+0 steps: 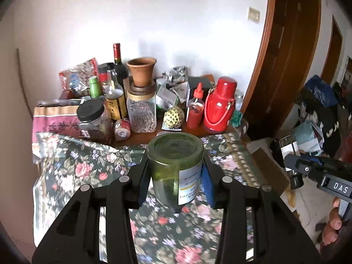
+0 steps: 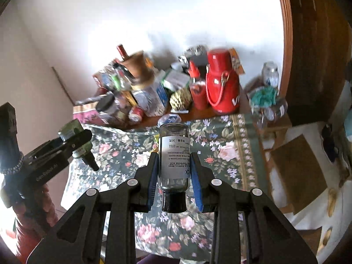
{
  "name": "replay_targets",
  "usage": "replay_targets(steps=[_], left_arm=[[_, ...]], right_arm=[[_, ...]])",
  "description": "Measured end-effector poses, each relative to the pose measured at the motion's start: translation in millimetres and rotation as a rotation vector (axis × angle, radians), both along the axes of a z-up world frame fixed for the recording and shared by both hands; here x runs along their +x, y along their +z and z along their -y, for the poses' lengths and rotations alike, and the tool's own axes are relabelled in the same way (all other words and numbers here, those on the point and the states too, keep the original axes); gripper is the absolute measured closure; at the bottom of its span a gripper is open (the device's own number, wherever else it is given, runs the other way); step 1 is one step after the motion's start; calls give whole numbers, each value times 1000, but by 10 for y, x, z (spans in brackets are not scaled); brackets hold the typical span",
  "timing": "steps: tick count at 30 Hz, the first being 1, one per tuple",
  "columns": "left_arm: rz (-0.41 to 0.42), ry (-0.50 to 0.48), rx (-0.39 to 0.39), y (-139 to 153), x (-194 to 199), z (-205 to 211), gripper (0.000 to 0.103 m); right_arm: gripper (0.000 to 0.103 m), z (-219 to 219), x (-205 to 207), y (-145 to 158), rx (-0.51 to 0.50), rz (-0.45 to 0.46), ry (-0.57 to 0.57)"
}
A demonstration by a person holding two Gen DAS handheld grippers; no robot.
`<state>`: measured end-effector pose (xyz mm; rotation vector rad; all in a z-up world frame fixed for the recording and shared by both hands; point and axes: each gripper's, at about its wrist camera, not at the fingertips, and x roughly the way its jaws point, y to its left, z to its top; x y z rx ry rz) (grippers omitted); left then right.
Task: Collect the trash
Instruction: 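Carry the bottle with the right tool while the left tool carries the jar toward the bucket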
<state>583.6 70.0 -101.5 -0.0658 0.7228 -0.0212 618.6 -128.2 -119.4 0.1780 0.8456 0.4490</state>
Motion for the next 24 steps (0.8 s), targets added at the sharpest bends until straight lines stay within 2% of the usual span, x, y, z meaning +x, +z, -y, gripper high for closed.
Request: replay_targets(steps=[7, 12, 24], left_arm=[[67, 70, -29, 314, -689, 234, 62], [105, 92, -3, 454, -1119, 309, 62], [128, 18, -28, 462, -2050, 234, 62]], right_arm=[[77, 277, -374, 257, 23, 50, 69], [77, 333, -676, 381, 28, 75, 97], [77, 283, -1597, 502, 48, 121, 41]])
